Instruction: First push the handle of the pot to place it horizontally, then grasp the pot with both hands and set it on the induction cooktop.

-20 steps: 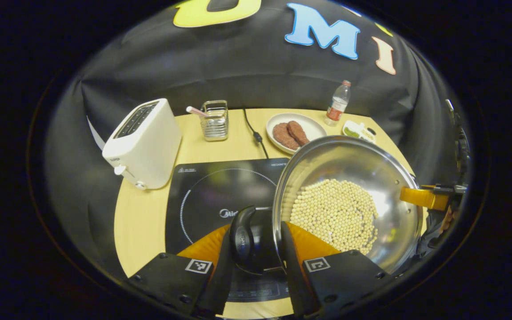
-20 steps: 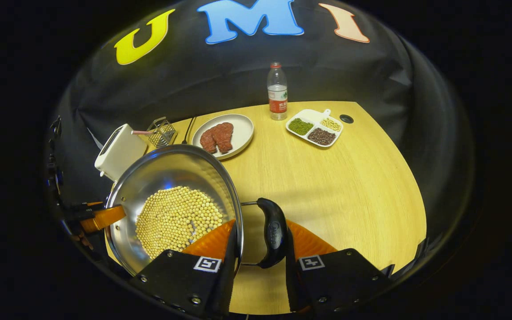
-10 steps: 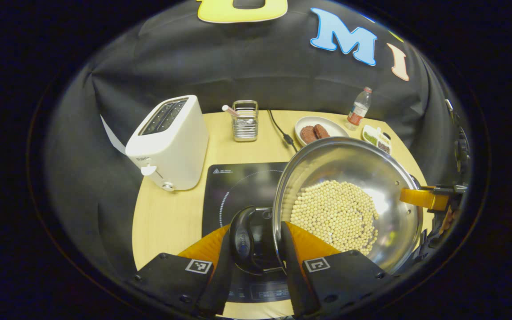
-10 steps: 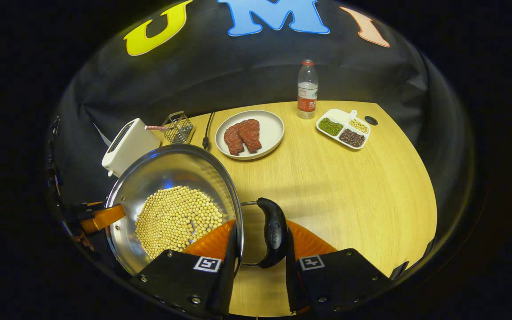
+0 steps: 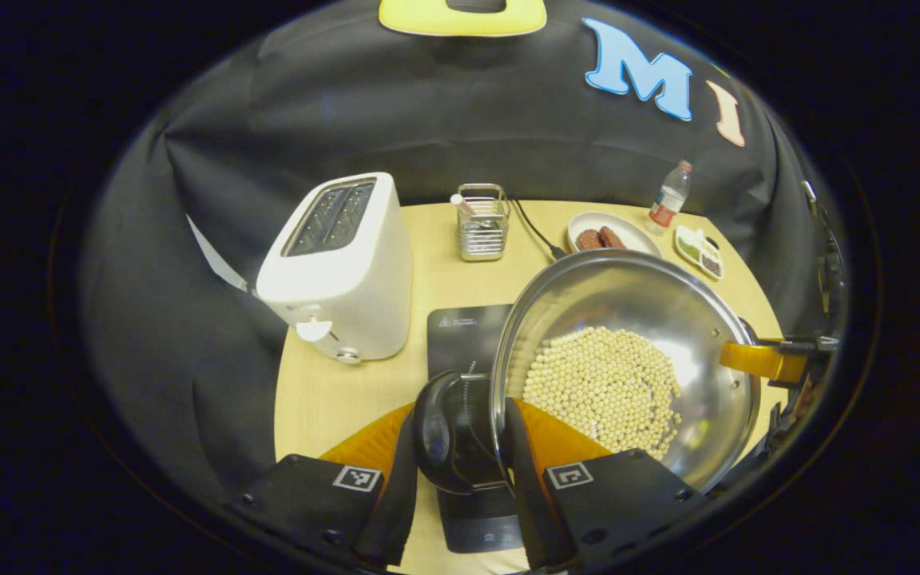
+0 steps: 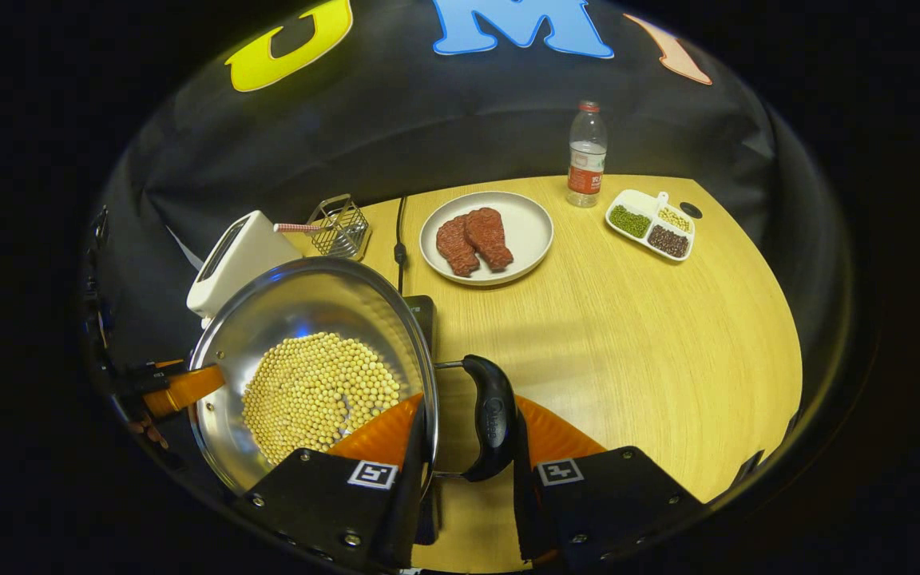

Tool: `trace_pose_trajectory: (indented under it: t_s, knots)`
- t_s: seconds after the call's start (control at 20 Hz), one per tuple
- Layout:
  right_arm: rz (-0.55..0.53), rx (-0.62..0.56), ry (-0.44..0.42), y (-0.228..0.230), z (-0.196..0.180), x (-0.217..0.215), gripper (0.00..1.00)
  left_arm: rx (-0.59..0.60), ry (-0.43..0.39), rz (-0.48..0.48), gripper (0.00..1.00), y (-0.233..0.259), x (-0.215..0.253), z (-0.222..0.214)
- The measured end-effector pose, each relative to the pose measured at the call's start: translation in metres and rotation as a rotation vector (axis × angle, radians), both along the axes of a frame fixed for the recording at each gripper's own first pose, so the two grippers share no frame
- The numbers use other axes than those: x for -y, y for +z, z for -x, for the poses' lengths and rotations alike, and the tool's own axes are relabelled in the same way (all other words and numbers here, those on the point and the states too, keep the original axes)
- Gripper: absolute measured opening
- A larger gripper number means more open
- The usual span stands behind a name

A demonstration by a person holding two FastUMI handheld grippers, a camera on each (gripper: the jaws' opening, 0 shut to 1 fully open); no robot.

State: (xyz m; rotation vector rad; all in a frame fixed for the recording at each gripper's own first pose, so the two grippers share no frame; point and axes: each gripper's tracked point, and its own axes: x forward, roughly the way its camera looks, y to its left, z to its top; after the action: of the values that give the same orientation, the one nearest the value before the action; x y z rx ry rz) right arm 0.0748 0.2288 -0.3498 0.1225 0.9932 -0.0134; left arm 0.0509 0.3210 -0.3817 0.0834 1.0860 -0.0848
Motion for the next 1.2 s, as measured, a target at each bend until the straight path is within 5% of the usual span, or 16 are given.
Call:
trace_pose_trajectory:
  t_s: [1.2]
  knots:
    - [0.043, 0.013, -0.074, -0.033, -0.009, -0.033, 0.49, 0.007, -0.004, 0.024, 0.62, -0.05, -0.037, -0.022]
